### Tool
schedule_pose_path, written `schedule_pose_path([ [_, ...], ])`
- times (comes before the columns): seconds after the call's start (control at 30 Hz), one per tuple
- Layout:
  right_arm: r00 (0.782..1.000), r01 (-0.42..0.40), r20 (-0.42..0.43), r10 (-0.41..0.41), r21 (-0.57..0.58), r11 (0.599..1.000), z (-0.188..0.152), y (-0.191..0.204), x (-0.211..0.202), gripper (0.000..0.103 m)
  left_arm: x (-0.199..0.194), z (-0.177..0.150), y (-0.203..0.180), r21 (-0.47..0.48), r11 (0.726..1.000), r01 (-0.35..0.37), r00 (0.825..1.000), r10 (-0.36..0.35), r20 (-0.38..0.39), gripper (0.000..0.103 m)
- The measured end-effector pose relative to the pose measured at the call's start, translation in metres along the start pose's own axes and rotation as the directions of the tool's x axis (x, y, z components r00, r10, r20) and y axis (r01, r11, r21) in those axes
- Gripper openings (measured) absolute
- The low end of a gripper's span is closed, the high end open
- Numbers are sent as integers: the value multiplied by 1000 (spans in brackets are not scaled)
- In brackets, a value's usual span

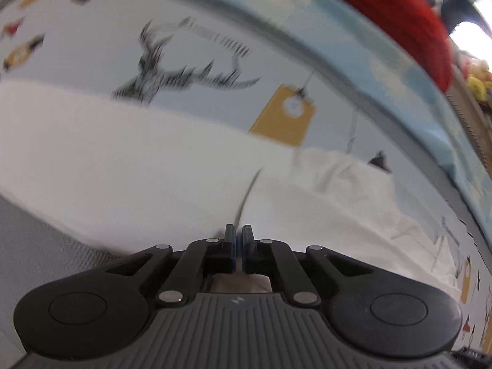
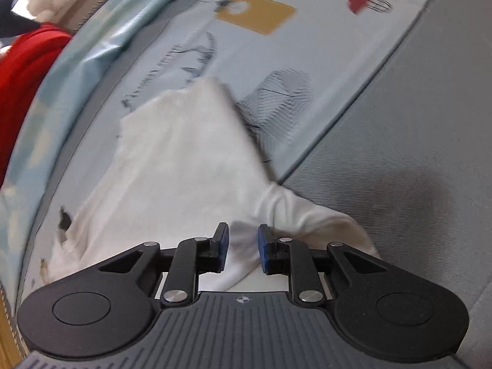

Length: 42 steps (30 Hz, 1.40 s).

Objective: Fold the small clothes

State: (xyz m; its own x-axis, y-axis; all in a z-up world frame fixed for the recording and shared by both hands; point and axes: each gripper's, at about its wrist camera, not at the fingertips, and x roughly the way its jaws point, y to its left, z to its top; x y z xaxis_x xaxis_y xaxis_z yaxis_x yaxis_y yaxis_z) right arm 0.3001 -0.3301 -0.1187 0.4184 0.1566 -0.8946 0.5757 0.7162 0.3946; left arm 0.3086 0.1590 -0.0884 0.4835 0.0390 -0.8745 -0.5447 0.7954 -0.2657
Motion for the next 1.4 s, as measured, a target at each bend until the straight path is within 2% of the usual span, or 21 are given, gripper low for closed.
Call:
schedule_pose_path([
  [0.1,998,46,51,-45,-21,999,4,3,-7,15,-24,2,-8,28,1000,10,998,-11,58,3],
  [0.17,995,69,66,-68,-9,998,9,-1,-9,15,-26,0,-10,39,999,5,999,-6,44,3],
  [0.23,986,127,111,-125,-11,992,5,0,-14,17,-22,-3,-12,66,995,-75,997,73,32,3],
  [0.27,981,133,143,-129,-21,991,3,3,-19,21,-25,-5,-16,100,988,-115,992,109,63,5],
  [0.3,980,111,167,-104,-35,993,1,7,-23,21,-30,-6,-20,131,984,-120,989,108,96,5],
  [0.37,983,50,180,-40,-56,997,-2,12,-28,21,-39,-6,-28,161,986,-32,993,13,119,6],
  [0.43,985,13,173,1,-82,997,-3,18,-27,21,-31,-8,-28,142,984,105,992,-114,52,8],
  [0.47,987,16,162,-1,-87,996,-4,19,-24,22,-22,-9,-24,113,985,130,991,-131,3,8],
  [0.5,990,27,143,-15,-82,996,-2,19,-18,22,-7,-12,-17,78,989,122,991,-117,-62,8],
  [0.57,995,81,64,-77,-56,995,1,14,-2,22,15,-19,-4,50,998,35,988,-27,-150,5],
  [0.6,994,101,40,-100,-31,994,-1,9,3,22,18,-20,1,42,999,19,987,-12,-159,4],
  [0.67,993,107,44,-107,-9,994,-3,7,2,22,11,-18,-1,49,998,44,990,-37,-136,5],
  [0.77,988,129,95,-120,-87,988,-4,22,-5,27,3,-13,-4,99,993,67,995,-59,-81,8],
  [0.87,989,132,74,-128,-53,990,-5,23,-7,30,13,-8,8,39,997,60,988,-54,-147,6],
  [0.93,992,114,68,-111,-43,993,-7,30,-18,30,-1,1,17,22,997,70,992,-67,-106,6],
  [1.03,991,63,129,-44,-146,987,-13,55,-42,30,-24,20,38,42,999,30,1000,-31,7,7],
  [1.13,981,49,196,6,-273,961,-24,80,-63,30,-35,37,84,-59,998,-4,999,6,37,7],
  [1.23,973,59,228,23,-346,936,-33,96,-71,30,-43,51,137,-132,987,-91,993,100,65,8],
  [1.27,973,60,229,26,-362,930,-36,100,-71,30,-46,56,156,-148,981,-123,988,136,78,11],
  [1.37,975,57,222,31,-382,922,-39,106,-71,30,-57,70,212,-220,956,-194,969,222,110,34],
  [1.4,976,54,217,33,-384,922,-41,108,-71,30,-60,72,234,-259,942,-211,963,247,111,36],
])
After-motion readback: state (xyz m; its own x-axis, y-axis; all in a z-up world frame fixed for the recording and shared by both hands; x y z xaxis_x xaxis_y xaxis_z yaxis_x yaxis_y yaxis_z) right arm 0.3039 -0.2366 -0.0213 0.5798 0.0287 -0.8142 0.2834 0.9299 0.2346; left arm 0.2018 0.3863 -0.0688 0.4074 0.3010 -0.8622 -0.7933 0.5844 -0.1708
